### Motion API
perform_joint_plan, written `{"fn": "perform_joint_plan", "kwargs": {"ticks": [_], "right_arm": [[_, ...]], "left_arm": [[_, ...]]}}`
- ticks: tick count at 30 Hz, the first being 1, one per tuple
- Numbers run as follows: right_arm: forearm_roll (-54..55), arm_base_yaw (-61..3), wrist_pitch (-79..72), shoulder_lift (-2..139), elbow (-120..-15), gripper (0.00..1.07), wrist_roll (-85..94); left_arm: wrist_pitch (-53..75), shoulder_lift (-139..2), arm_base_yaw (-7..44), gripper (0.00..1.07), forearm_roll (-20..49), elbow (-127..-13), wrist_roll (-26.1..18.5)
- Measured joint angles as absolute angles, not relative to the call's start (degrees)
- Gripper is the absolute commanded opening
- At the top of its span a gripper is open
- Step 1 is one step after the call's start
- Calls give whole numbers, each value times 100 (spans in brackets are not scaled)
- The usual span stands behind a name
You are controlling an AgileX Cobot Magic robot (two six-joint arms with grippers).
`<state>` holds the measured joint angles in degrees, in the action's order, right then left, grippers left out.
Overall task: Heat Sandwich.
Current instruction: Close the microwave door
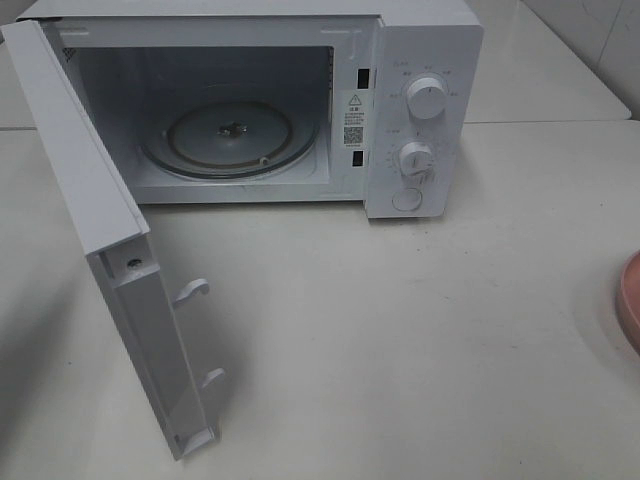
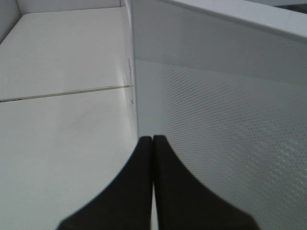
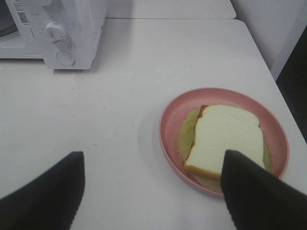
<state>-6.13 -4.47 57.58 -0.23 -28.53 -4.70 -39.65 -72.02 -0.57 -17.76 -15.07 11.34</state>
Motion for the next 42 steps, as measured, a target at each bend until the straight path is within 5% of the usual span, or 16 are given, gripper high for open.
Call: {"fn": "perform_joint_plan", "kwargs": {"ticks": [8,13,27,35,42], "right_arm": [[-613,-447,5758,-23,-2853,75,-470],[-613,-447,5758,-23,-2853,75,-470],[-613,-447,5758,-23,-2853,75,-470],[-613,-447,5758,-23,-2853,75,-470],[-613,-447,5758,-23,-2853,75,-470]], "left_arm": [[-4773,-8021,92,0,-2286,-1719,1427],[-4910,-8457,670,0,-2080,-1862,1209],[-5002,-9219,2114,0,-796,-2487,710],[-4990,-9717,3083,0,613,-3065,-166],[-4990,-10067,3495,0,1306,-3524,-464]]}}
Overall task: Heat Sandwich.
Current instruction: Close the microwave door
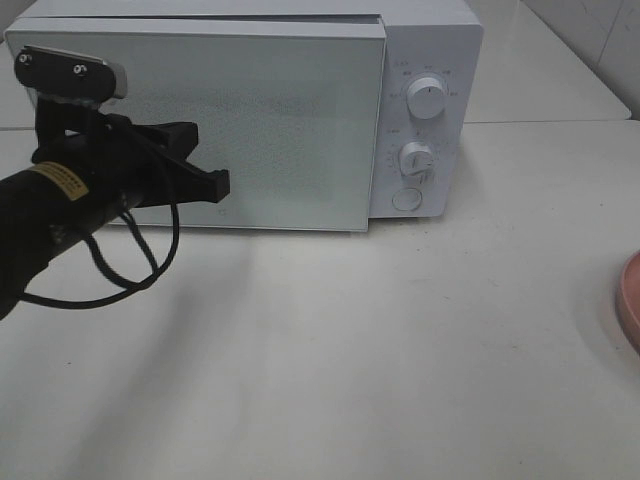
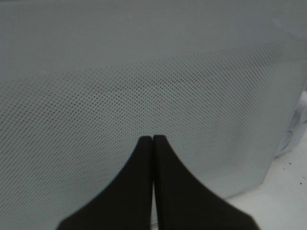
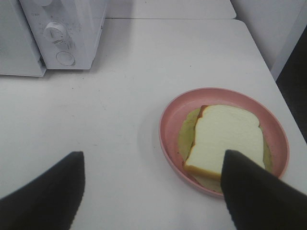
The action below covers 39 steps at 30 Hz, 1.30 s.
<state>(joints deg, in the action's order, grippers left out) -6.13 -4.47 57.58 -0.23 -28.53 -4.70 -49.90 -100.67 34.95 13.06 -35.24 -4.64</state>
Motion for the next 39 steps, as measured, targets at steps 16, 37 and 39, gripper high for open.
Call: {"fn": "perform_joint_plan", "kwargs": {"ticks": [16,37,39], "right_arm": [[-613,-447,5758,-23,-2853,75,-470],[-607,-447,5752,-23,-2853,75,-470],[-607,-447,5752,-23,-2853,75,-470]], "left_arm": [[-4566,-10886,4005,0,1673,-4985,-653],[-3512,-11706,4125,0,1960,-6474,-871],[-3443,-11711,4131,0,1960,-6515,-894]]}}
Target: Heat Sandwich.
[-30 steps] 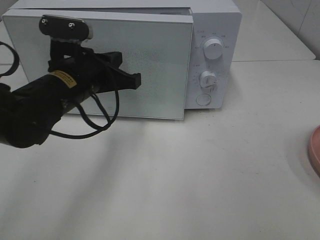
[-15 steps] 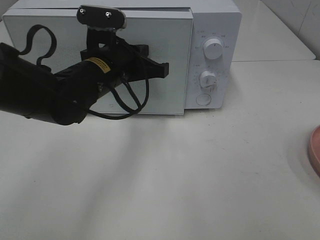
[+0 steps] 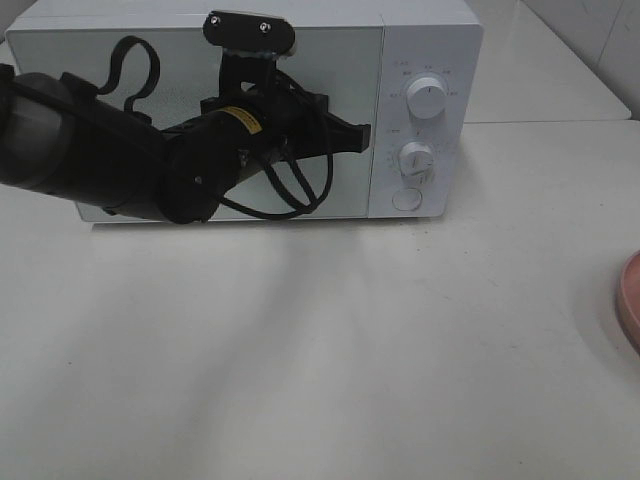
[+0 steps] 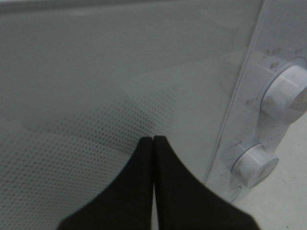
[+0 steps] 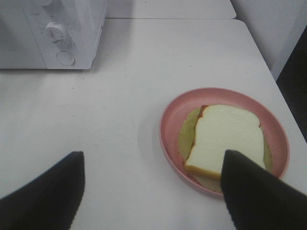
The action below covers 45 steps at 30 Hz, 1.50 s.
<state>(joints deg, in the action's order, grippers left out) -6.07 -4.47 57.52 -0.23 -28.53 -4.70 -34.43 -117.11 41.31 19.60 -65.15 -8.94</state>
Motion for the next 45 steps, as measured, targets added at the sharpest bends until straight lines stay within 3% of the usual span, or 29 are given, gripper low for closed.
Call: {"fn": "perform_joint_plan", "kwargs": {"ticks": [18,28,39,41,45], "right_arm": [[-607,-447,5752,-23,-2853,75,-470],[-607,-447,5752,-23,-2853,75,-470],[-607,-447,5752,-23,-2853,75,-470],[-607,-447,5752,-23,-2853,75,-470],[-607,-447,5752,-23,-2853,75,-470]], "left_arm": [[-3329,-11700,4131,0,1954,-6560,-934],[-3747,-11224,4079,0,2246,-5747,-934],[-3936,-10325,4469,0,2246,-4269,-928],[-3896,-10159,4532,4,2246,-4114,-928],[-3283,-9815,4607,84,2280,-3856,-928]]}}
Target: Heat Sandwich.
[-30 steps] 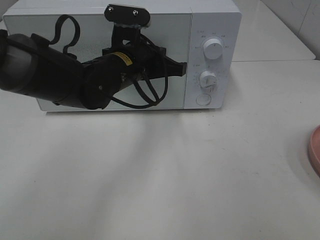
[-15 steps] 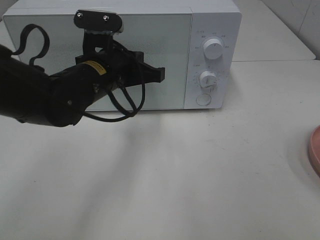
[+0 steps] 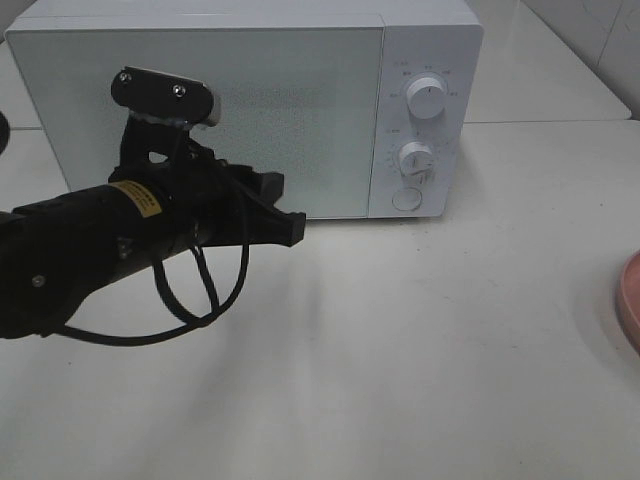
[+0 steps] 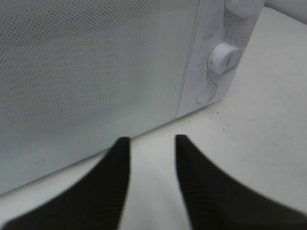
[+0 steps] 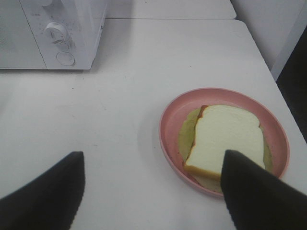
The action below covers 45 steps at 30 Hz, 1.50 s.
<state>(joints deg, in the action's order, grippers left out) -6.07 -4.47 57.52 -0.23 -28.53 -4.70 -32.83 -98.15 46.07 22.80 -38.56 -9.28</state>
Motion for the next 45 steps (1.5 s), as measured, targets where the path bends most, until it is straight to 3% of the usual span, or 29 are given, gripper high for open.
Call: {"fn": "perform_joint_plan", "kwargs": {"ticks": [1,2,13,19,26,28,35,43,45], "right_arm": [[-607,-447,5752,-23,-2853,75,-470],[-607,-447,5752,-23,-2853,75,-470],[-607,-447,5752,-23,-2853,75,-470],[-607,-447,5752,-23,-2853,75,-470],[-607,-447,5741,-23,-2853,75,-470],[-607,-447,5741,-23,-2853,75,-470],[-607,-447,5741,-23,-2853,75,-470],[-607,-447,5741,-23,-2853,75,-470],[-607,-447,5741,-23,-2853,75,-470]], "left_arm": [[-3283,-9815,4607,84,2280,-3856,-928],[-3111,-9740,4607,101,2303,-3827,-928],[-1226,-9116,4607,96,2389,-3799,-922],[550,-8634,4332,96,2320,-4228,-934],[2475,-8497,3529,96,2298,-4882,-928],[3237,-8497,3094,96,2235,-5105,-928],[4492,-8405,2320,96,2189,-5323,-928],[5518,-7792,1266,96,1541,-5317,-785],[5735,-7494,837,96,1197,-5317,-504]]}}
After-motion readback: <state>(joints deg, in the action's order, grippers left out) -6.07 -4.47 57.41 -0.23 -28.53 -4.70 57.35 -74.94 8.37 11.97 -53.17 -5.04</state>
